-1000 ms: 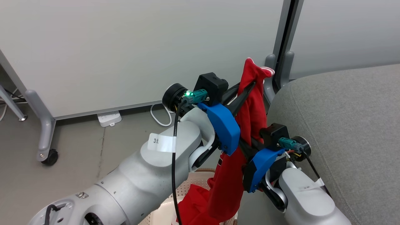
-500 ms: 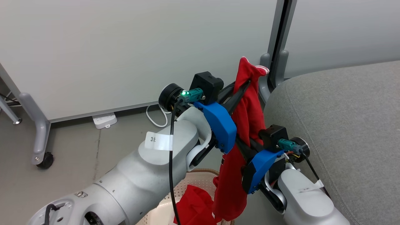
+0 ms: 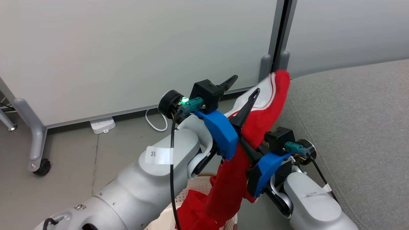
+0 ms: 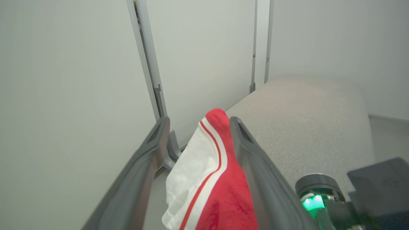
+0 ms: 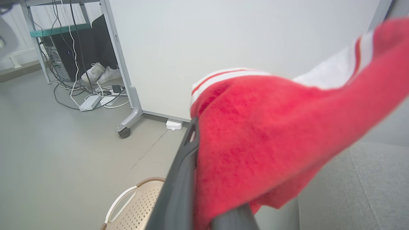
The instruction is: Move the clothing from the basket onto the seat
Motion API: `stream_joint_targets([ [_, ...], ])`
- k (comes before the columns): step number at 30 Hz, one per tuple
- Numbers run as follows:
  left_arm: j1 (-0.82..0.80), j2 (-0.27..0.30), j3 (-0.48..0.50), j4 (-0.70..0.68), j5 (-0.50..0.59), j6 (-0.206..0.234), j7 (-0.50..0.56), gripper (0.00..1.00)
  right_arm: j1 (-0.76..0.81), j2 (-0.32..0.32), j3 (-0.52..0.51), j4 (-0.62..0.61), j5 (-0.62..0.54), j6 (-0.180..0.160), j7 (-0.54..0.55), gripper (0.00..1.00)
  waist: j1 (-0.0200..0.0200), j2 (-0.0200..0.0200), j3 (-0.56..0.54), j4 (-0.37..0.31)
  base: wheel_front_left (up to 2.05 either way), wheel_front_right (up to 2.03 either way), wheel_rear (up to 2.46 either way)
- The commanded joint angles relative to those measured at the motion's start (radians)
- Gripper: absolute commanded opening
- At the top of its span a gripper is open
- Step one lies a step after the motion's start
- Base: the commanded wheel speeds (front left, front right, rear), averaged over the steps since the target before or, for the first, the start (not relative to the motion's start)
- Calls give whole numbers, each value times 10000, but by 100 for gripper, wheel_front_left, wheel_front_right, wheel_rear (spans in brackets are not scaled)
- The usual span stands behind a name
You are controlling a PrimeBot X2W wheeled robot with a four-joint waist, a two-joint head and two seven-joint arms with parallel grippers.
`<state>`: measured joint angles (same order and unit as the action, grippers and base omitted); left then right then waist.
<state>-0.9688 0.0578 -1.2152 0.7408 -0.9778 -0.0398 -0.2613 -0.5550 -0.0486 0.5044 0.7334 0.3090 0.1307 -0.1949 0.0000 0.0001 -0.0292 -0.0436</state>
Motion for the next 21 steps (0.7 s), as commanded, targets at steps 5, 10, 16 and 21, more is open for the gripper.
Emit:
stream_joint_targets([
  [5,1672,709,1738,-1188,1420,342,-47,100,-84,-30,-346,-129,-94,1,-166,0,0,-1,129,-62,0,0,0],
  [10,3555,1364,3361,-2280,2847,548,-48,100,-57,-31,-719,-272,-292,1,-232,0,0,-1,270,-94,0,0,0],
  [16,5662,1700,5197,-3180,4297,363,-45,100,-20,-31,-1043,-472,-238,1,-261,0,0,-1,452,-81,0,0,0],
  [21,6662,1667,6223,-3486,5020,113,-45,100,-41,-31,-1151,-607,-285,3,-213,0,0,-1,591,-56,0,0,0],
])
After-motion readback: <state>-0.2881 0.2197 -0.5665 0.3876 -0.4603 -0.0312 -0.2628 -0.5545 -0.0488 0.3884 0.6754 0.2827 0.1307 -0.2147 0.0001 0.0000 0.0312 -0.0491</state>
